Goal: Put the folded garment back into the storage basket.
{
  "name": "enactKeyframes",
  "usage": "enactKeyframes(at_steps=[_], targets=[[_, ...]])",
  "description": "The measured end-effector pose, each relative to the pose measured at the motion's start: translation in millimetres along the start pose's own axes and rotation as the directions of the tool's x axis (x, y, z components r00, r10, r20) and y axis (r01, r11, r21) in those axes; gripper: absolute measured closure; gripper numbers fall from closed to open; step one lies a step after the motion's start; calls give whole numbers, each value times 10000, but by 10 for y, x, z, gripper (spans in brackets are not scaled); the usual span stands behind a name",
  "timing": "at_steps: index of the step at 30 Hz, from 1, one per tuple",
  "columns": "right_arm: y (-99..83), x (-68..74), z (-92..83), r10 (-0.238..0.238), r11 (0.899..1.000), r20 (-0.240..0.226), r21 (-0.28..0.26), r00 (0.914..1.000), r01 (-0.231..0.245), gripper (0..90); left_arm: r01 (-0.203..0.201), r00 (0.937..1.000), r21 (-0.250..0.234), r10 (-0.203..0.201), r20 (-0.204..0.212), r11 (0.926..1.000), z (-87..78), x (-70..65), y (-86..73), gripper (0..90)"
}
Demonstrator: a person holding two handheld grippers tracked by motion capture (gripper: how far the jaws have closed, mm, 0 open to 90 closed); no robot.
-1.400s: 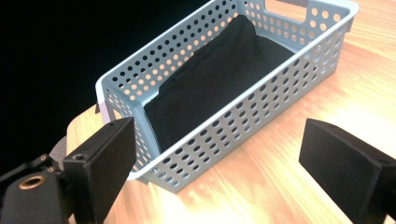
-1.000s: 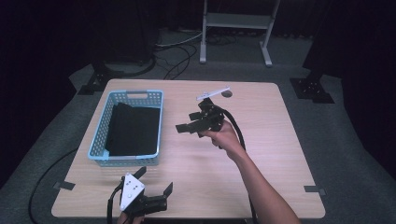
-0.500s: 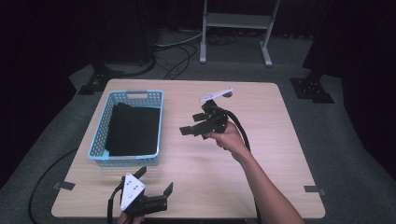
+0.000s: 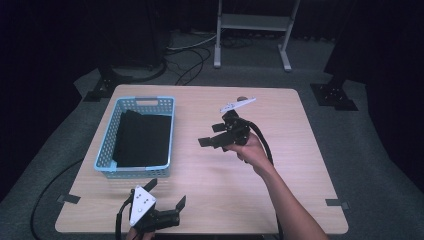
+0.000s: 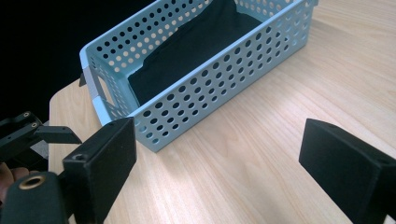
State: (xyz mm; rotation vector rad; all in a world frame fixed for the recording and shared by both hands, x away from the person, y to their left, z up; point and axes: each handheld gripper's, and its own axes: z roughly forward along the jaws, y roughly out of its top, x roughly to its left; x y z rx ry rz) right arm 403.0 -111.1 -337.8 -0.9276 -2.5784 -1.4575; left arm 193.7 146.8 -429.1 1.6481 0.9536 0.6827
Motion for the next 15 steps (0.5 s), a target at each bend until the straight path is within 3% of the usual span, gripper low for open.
enactKeyframes(at_steps=[15], targets=[[-116,-58,-117,31,10000,222,-48,9997,-30,111,2,10000,-11,-2,-6,10000,7,-10,-2,0]])
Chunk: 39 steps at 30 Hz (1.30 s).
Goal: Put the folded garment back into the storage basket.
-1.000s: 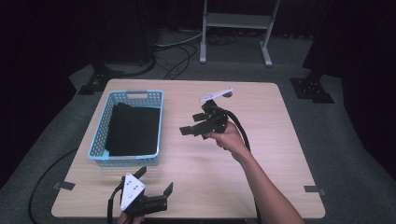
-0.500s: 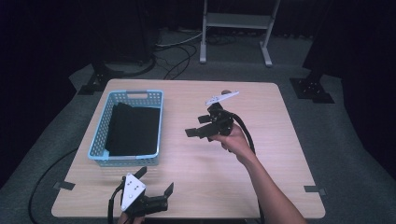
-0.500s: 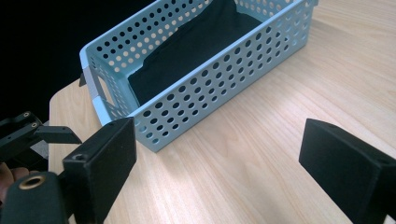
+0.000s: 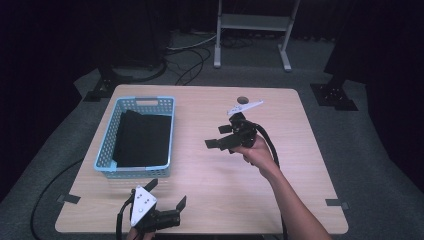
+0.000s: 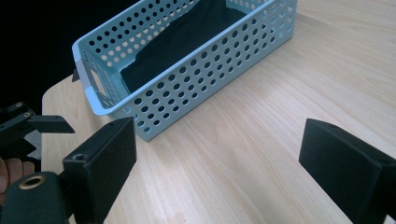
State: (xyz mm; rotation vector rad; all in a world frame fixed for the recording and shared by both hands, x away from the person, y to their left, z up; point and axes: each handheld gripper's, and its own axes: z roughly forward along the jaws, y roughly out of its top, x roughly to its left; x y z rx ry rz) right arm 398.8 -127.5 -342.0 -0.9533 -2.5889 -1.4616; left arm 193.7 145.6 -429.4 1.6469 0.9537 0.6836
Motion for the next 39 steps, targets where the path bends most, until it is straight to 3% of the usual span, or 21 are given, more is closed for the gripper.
enactKeyframes(at_steps=[18,39], targets=[[-126,-43,-118,-55,10000,212,-16,9998,55,111,-75,10000,46,75,21,10000,10,-13,-1,0],[-368,-114,-198,217,9997,264,-113,9994,-214,111,-103,9999,68,103,23,9999,23,-29,-5,0]])
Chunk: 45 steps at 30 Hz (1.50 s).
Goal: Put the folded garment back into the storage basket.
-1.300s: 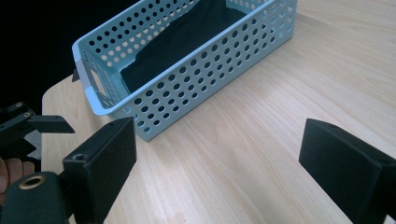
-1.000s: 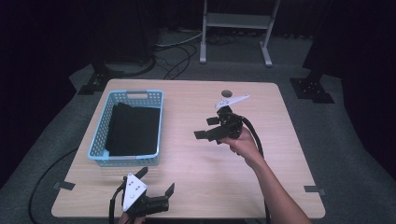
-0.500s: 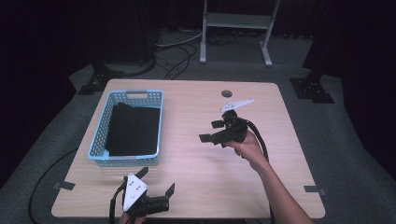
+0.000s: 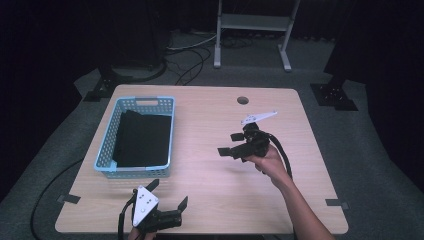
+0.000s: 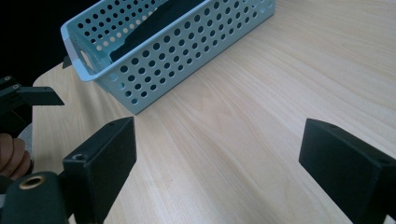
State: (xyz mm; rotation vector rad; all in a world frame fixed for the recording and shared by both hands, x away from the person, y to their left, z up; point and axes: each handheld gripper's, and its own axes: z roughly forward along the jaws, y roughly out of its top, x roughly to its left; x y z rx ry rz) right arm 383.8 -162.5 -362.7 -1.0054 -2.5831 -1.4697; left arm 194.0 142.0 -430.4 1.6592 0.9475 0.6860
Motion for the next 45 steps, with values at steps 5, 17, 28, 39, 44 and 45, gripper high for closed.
enactKeyframes(at_steps=[5,17,28,39,44,45], targets=[[-35,-4,-14,19,10000,-17,27,10000,-19,111,-2,10000,7,2,6,10000,1,-1,0,0],[-76,7,-34,-115,9999,-55,2,9999,115,111,-8,10000,27,8,-38,10000,0,7,-1,0],[-228,-60,-54,160,9999,-72,19,9998,-160,111,-41,10000,74,42,-33,10000,19,-3,-7,0],[-349,-117,-152,372,9988,109,-316,9992,-368,111,-30,10000,94,30,-21,10000,26,-3,-10,0],[-389,-124,-177,398,9986,113,-353,9991,-394,111,-47,10000,106,48,-18,9999,28,-6,-9,0],[-398,-123,-186,396,9983,115,-424,9991,-391,111,-44,10000,90,44,-26,9999,28,-6,-8,0]])
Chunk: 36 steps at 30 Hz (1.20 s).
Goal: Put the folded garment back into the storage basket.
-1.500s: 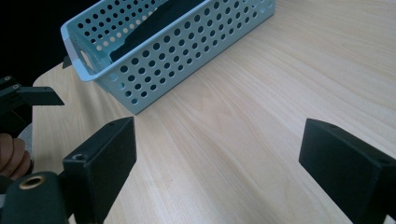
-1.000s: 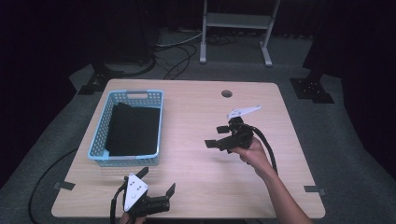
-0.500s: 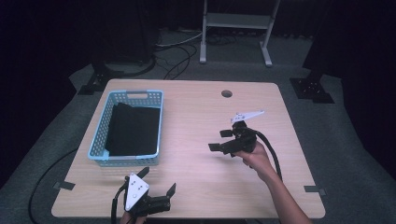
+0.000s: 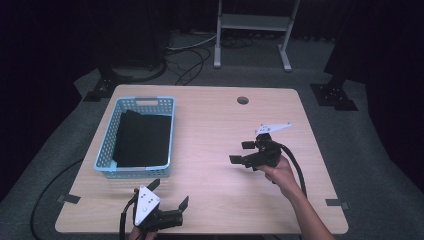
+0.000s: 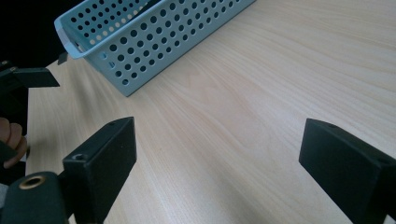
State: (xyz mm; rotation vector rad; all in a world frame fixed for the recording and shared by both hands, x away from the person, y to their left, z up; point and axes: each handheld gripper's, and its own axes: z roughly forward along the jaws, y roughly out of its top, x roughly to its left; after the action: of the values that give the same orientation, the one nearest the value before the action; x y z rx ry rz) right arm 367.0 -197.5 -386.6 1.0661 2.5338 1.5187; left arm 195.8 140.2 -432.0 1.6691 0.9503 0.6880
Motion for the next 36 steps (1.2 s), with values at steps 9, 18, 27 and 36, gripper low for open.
enactKeyframes(at_steps=[9,18,27,36], targets=[[-86,-37,-79,186,9994,34,-277,9998,-185,111,-3,10000,-16,3,-26,10000,2,-3,-2,0],[-125,-27,-136,70,9993,-3,-366,10000,-70,111,27,10000,1,-27,-24,10000,2,5,-4,0],[-242,-47,-176,279,9988,69,-407,9996,-276,111,-23,10000,15,23,-30,10000,6,-6,-3,0],[-311,-60,-240,288,9979,142,-587,9995,-280,111,-30,10000,25,30,-43,10000,1,-2,-3,0]])
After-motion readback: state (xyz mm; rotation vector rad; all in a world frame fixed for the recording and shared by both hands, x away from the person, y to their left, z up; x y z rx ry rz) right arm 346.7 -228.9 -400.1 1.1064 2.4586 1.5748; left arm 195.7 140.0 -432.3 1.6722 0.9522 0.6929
